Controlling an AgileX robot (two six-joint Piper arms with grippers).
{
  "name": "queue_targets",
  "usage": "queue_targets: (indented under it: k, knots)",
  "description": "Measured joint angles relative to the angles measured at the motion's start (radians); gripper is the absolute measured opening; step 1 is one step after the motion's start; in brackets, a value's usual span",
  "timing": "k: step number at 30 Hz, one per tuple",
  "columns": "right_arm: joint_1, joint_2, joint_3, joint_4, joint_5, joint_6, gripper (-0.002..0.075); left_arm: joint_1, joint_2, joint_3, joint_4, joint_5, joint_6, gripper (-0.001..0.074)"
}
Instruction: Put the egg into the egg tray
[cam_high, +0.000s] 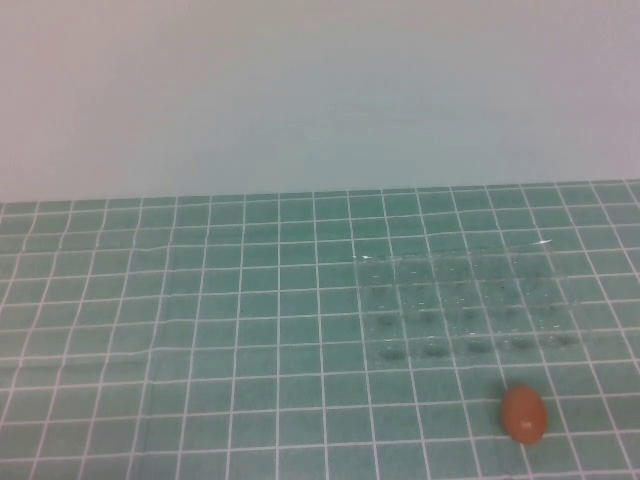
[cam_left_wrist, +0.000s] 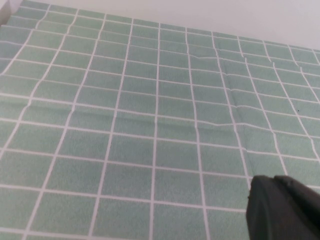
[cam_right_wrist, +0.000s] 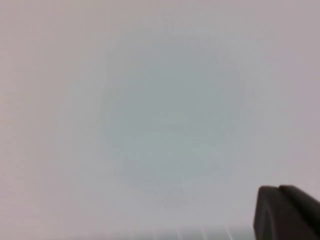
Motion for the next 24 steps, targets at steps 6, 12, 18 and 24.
queue_targets:
  k: [6, 12, 18, 24]
  knots:
    - [0.000, -0.002, 0.000, 0.037, -0.368, 0.018, -0.0001, 0.000, 0.000, 0.000, 0.000, 0.000, 0.000, -0.0001]
    - [0.000, -0.002, -0.070, 0.111, -0.295, 0.055, -0.0001, 0.000, 0.000, 0.000, 0.000, 0.000, 0.000, -0.0001]
    - [0.000, 0.023, -0.265, 0.106, -0.049, 0.055, -0.0001, 0.000, 0.000, 0.000, 0.000, 0.000, 0.000, -0.0001]
    - [0.000, 0.251, -0.436, 0.104, 0.224, 0.082, -0.0001, 0.000, 0.000, 0.000, 0.000, 0.000, 0.000, -0.0001]
